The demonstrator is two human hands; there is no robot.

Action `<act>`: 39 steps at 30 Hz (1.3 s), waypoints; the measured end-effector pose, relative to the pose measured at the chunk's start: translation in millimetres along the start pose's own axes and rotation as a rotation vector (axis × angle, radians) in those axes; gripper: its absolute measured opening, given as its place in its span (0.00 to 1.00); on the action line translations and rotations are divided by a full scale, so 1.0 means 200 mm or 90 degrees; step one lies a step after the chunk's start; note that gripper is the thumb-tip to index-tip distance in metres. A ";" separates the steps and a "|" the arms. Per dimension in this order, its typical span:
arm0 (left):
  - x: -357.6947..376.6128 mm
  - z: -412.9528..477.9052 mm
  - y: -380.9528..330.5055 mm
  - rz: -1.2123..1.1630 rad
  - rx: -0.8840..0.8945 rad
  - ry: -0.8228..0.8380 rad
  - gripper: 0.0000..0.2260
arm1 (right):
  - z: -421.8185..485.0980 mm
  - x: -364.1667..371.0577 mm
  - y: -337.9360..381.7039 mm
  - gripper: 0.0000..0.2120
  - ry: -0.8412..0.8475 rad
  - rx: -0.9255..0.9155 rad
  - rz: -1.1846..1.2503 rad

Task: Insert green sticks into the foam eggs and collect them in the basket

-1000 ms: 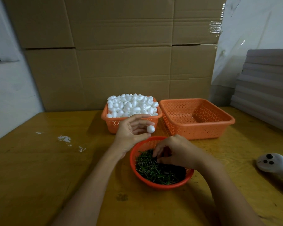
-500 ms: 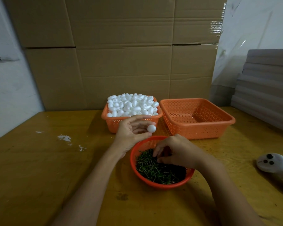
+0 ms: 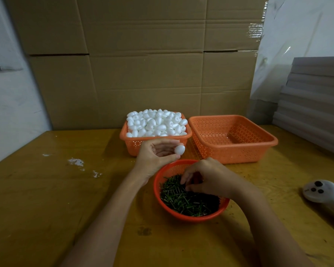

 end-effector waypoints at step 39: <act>0.02 -0.01 0.05 -0.096 -0.045 -0.005 0.14 | 0.00 -0.01 0.00 0.11 0.000 0.007 0.007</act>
Point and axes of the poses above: each hand's wrist, its own z-axis towards the middle knuckle, its own x-axis out of the palm, y = z × x, the point moved 9 cm from there along z, towards the middle knuckle, and after that the axes turned 5 degrees about -z, right-handed, at the moved point
